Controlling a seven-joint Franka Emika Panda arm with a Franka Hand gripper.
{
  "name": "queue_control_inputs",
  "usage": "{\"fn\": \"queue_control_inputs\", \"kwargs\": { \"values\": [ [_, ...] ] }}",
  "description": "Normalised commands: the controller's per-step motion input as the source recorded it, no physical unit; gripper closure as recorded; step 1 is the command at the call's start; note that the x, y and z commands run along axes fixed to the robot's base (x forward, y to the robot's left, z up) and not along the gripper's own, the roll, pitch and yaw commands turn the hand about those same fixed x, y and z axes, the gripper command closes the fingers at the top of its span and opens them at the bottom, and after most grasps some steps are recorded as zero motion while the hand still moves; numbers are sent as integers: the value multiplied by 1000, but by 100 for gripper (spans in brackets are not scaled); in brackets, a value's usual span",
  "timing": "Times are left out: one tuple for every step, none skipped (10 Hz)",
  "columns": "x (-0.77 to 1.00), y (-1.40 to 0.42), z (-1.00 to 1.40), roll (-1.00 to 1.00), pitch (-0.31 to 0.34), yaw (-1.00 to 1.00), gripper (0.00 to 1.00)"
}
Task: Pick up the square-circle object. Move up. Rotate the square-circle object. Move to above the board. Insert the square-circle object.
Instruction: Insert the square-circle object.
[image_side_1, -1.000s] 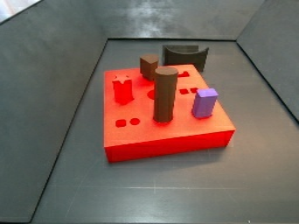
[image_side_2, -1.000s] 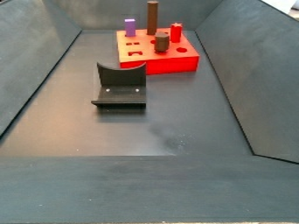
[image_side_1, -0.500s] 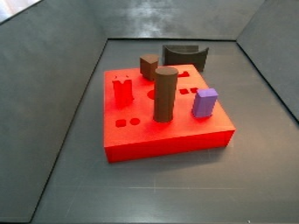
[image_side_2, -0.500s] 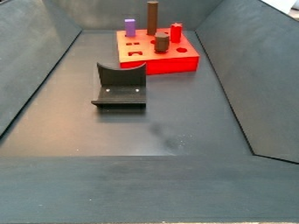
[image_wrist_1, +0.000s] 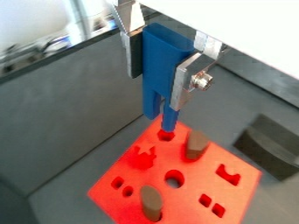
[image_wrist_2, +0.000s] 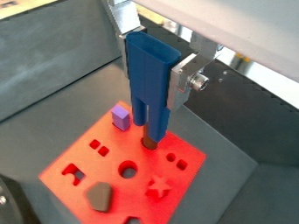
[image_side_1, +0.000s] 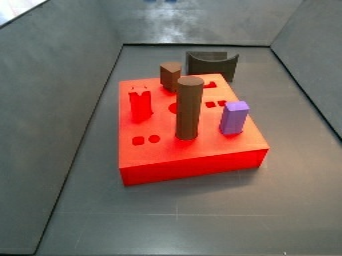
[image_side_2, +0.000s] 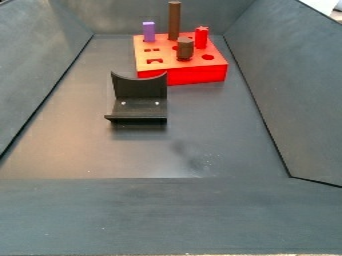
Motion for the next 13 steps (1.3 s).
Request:
{"fn": "queue_control_inputs", "kwargs": {
  "values": [
    [-89,-646,-389,49,-90,580,100],
    [0,-637,-466,0,-163,409,100],
    [3,-609,-717,0,-159,371,100],
    [63,-506,-909,64,-109,400,100],
    [57,-251,-894,91,-57,297,100],
    [100,-6,-783,159,0,40,100],
    [14,0,-823,229,0,20,100],
    [0,0,-849,216,0,46,100],
    [17,-51,-849,176,0,14,100],
    [0,-120,-823,129,0,20,100],
    [-31,-106,-777,29,-66,0,100],
    [-169,-134,-657,0,-147,0,100],
    [-80,-91,-623,0,-134,0,100]
  ]
}}
